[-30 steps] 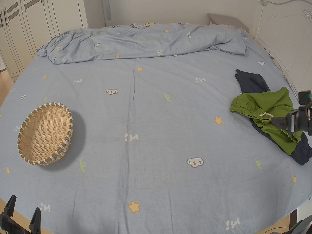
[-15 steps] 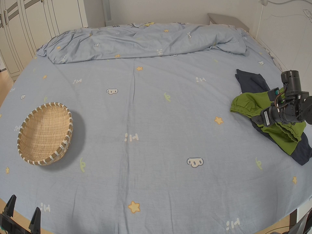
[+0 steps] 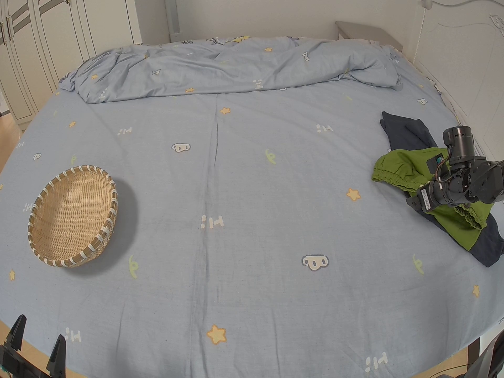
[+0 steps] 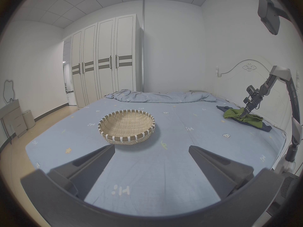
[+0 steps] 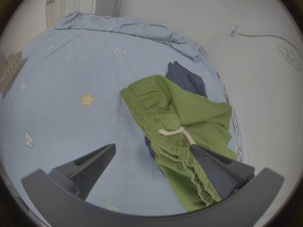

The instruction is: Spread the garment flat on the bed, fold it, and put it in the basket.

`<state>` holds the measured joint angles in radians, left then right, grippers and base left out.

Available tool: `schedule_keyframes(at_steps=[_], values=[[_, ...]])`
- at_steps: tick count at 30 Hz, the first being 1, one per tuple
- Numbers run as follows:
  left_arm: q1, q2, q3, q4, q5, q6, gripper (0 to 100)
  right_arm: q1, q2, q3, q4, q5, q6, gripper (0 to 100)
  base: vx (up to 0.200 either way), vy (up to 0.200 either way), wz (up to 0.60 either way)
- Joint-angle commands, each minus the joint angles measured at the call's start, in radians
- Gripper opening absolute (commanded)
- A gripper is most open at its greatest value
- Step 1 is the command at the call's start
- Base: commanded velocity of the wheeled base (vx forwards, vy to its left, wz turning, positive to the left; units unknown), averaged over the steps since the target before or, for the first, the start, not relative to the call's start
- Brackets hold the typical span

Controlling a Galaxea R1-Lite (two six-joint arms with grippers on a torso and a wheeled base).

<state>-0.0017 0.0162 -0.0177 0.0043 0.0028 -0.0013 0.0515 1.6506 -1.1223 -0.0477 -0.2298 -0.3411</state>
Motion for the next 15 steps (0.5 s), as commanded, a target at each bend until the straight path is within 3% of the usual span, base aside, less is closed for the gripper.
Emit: schedule_keyframes(at_steps=[1, 15], values=[[0.000, -0.013, 0.016, -0.001, 0.000, 0.000, 100, -0.013, 0.020, 0.006, -0.006, -0.002, -0.004, 100, 0.000, 0.000, 0.00], [0.000, -0.013, 0.016, 0.000, 0.000, 0.000, 100, -0.039, 0.113, -0.027, -0.097, -0.048, -0.009, 100, 0.000, 0.000, 0.00]])
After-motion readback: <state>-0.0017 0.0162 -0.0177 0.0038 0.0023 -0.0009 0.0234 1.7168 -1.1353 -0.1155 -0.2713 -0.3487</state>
